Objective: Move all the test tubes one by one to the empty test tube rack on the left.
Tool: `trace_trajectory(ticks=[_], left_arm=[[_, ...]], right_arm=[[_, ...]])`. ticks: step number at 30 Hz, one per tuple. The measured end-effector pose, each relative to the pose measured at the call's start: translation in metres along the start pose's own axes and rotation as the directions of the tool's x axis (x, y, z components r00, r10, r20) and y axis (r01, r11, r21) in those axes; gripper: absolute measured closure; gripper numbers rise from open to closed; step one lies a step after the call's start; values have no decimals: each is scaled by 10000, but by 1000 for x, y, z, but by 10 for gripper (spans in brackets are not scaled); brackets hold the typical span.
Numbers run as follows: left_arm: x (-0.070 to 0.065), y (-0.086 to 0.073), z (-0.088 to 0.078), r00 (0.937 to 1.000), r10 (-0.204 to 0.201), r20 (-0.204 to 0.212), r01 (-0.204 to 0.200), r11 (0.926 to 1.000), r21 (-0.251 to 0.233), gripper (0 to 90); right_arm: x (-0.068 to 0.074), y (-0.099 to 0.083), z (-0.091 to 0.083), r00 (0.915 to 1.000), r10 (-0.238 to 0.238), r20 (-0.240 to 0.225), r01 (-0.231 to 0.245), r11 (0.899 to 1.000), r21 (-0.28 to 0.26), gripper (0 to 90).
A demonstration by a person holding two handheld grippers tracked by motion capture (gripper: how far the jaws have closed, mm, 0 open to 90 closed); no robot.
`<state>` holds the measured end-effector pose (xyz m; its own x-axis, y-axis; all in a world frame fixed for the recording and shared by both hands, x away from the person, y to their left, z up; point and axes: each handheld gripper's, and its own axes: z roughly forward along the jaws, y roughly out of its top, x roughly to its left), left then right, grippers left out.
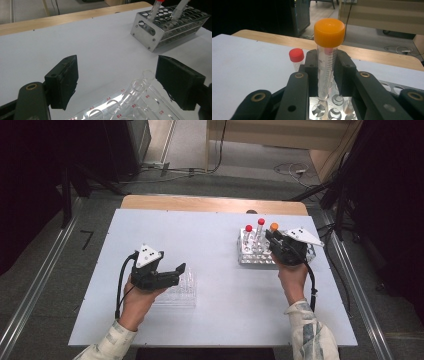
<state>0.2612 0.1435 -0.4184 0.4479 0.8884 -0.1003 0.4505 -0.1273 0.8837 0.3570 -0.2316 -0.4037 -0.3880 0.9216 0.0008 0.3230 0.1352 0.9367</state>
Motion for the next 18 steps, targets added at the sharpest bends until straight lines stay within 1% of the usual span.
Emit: trace_trajectory(ticks=[5, 9, 11, 13, 18], left_arm=[[0, 0, 0, 10000, 3, -3, -3, 10000, 15, 191], [0, 0, 0, 10000, 12, -9, -12, 10000, 6, 191], [0, 0, 0, 10000, -11, -8, 11, 10000, -1, 191], [0, 0, -1, 10000, -26, -11, 26, 10000, -16, 191], [-1, 0, -1, 10000, -48, 6, 48, 10000, -41, 191]], right_arm=[[4, 3, -6, 9997, -9, -233, 8, 10000, -55, 717], [9, 5, -10, 9991, -125, -410, 122, 9999, -69, 717], [12, 6, -11, 9983, -212, -534, 208, 9998, -78, 717], [15, 6, -12, 9975, -163, -691, 159, 9999, -63, 717], [23, 7, -14, 9942, -234, -1051, 230, 9997, -52, 717]])
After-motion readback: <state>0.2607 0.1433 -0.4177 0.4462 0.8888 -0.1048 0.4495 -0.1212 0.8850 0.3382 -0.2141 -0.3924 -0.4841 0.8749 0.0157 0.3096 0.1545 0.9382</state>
